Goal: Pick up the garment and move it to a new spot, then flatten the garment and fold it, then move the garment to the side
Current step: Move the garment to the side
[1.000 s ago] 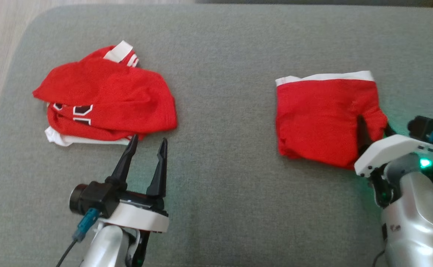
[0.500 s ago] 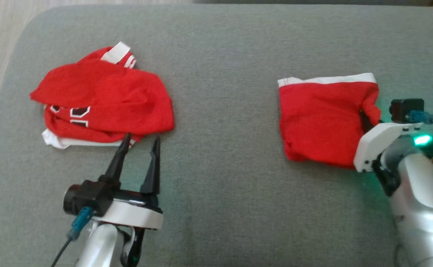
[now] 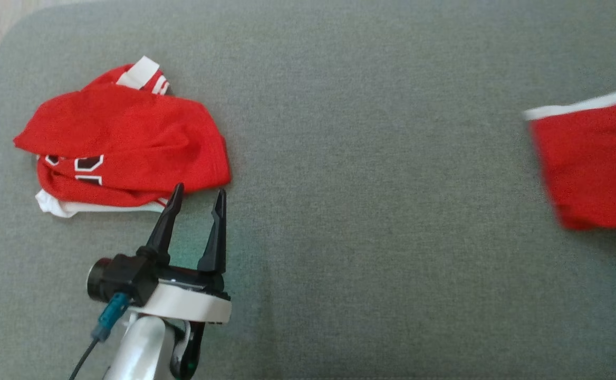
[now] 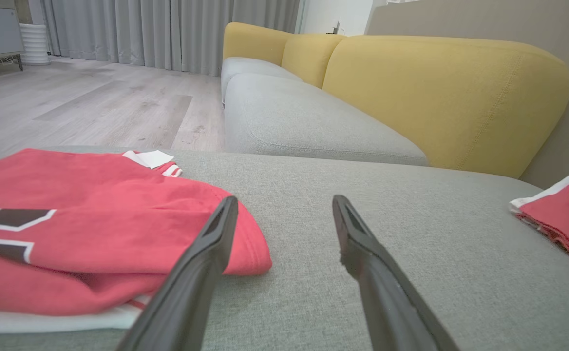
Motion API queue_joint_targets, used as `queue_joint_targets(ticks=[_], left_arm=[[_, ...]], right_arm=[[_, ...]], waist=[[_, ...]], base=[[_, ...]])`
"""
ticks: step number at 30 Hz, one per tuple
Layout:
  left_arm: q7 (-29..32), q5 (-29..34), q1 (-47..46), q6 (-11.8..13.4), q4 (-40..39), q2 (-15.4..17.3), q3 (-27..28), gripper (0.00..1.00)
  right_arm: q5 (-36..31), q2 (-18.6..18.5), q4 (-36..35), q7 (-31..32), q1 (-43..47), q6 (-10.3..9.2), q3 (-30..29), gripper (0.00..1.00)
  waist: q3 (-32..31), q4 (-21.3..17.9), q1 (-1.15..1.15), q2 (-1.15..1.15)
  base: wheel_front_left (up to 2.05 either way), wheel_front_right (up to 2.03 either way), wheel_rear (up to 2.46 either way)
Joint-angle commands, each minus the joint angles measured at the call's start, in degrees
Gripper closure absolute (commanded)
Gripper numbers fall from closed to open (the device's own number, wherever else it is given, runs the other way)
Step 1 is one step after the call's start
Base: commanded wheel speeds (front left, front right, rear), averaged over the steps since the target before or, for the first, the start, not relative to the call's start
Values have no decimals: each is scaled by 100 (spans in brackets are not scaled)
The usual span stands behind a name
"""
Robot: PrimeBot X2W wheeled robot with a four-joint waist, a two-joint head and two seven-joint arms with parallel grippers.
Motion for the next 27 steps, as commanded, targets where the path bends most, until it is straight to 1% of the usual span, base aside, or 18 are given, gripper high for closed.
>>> queue_joint_targets(ticks=[1, 2, 3, 6, 10, 16, 17, 18, 23, 27], left_arm=[[-30, -23, -240, 9, -214, 120, 193, 0], [-30, -25, -260, 9, -218, 134, 189, 0], [-30, -25, -260, 9, -218, 134, 189, 0], [-30, -18, -291, 9, -214, 167, 194, 0], [-30, -16, -288, 9, -202, 173, 171, 0], [-30, 16, -314, 9, -146, 173, 180, 0], [-30, 32, -320, 9, -121, 171, 199, 0], [-30, 41, -320, 9, -97, 165, 216, 0], [-31, 50, -278, 9, -49, 143, 291, 0], [-31, 59, -151, 9, -114, 120, 390, 0]], right_arm=[[-173, -313, -65, -126, -77, -5, -189, 100], [-254, -354, -15, -164, -94, -5, -357, 100], [-254, -354, -15, -164, -94, -5, -357, 100], [-476, -398, 113, -293, -155, -5, -796, 100], [-753, -295, 211, -404, -235, -5, -1218, 100], [-1027, -107, 309, -452, -293, -5, -1416, 100], [-1048, -52, 309, -468, -300, -5, -1450, 63], [-1033, 24, 334, -439, -313, -5, -1518, 0], [-992, 436, 179, -582, -380, -5, -1504, 0], [-758, 841, -72, -753, -388, -5, -1081, 0]], waist=[[96, 46, 0, 0], [127, 59, 0, 0], [127, 59, 0, 0], [187, 76, 0, 0], [217, 85, 0, 0], [205, 90, 0, 0], [190, 90, 0, 0], [168, 87, 0, 0], [-51, 53, 0, 0], [-344, -32, 0, 0]], base=[[0, 0, 0], [0, 0, 0], [0, 0, 0], [0, 0, 0], [0, 0, 0], [0, 0, 0], [0, 0, 0], [0, 0, 0], [0, 0, 0], [0, 0, 0]])
